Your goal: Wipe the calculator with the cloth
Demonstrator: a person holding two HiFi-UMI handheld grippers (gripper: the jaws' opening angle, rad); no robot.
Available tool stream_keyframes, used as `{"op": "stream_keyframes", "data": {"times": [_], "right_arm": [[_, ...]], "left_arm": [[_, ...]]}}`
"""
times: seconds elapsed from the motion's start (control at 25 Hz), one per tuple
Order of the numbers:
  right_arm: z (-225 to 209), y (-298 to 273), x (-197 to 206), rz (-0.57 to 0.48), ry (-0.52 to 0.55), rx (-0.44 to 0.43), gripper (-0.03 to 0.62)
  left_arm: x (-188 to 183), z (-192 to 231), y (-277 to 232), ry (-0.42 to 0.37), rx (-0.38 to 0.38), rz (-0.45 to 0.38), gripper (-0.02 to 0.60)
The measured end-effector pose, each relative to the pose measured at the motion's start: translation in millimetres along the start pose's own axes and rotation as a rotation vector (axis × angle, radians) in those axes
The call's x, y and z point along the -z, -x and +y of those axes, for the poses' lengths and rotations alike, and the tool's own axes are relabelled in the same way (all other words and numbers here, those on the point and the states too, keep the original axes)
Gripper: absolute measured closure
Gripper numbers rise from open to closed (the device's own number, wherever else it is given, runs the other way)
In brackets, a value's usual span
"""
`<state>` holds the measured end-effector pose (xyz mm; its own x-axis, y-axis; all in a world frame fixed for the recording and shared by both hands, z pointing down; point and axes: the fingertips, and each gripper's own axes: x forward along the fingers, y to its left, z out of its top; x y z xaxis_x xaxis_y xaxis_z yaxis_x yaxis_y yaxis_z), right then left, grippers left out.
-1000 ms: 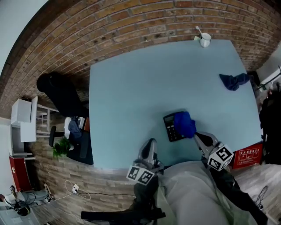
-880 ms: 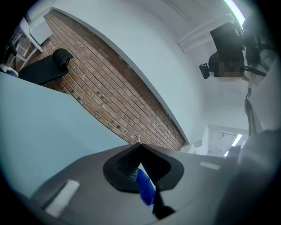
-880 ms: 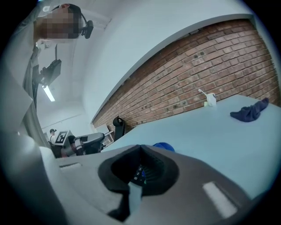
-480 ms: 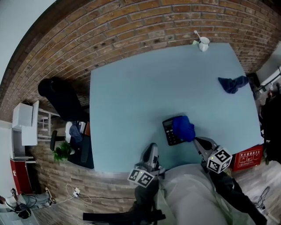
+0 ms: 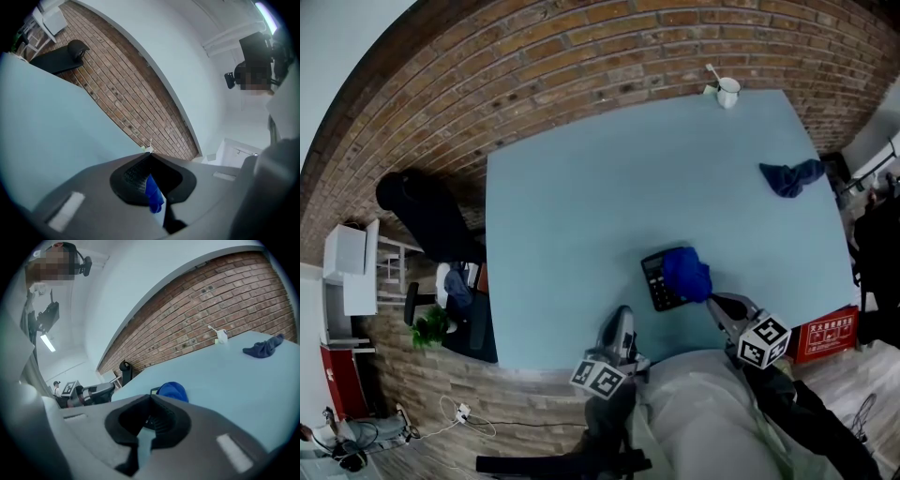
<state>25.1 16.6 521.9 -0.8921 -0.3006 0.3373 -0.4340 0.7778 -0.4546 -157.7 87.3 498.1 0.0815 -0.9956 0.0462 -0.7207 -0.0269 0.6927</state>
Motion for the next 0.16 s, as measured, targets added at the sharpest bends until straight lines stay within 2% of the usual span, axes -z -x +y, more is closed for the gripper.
{"op": "stream_keyframes", "data": {"times": [0.16], "right_arm": [[0.8,-1.7,0.4,0.005,-0.008,-0.002,0.592]], "left_arm": [[-0.5,2.7,0.1,0.012,-0.003,0.002,0.578]]}}
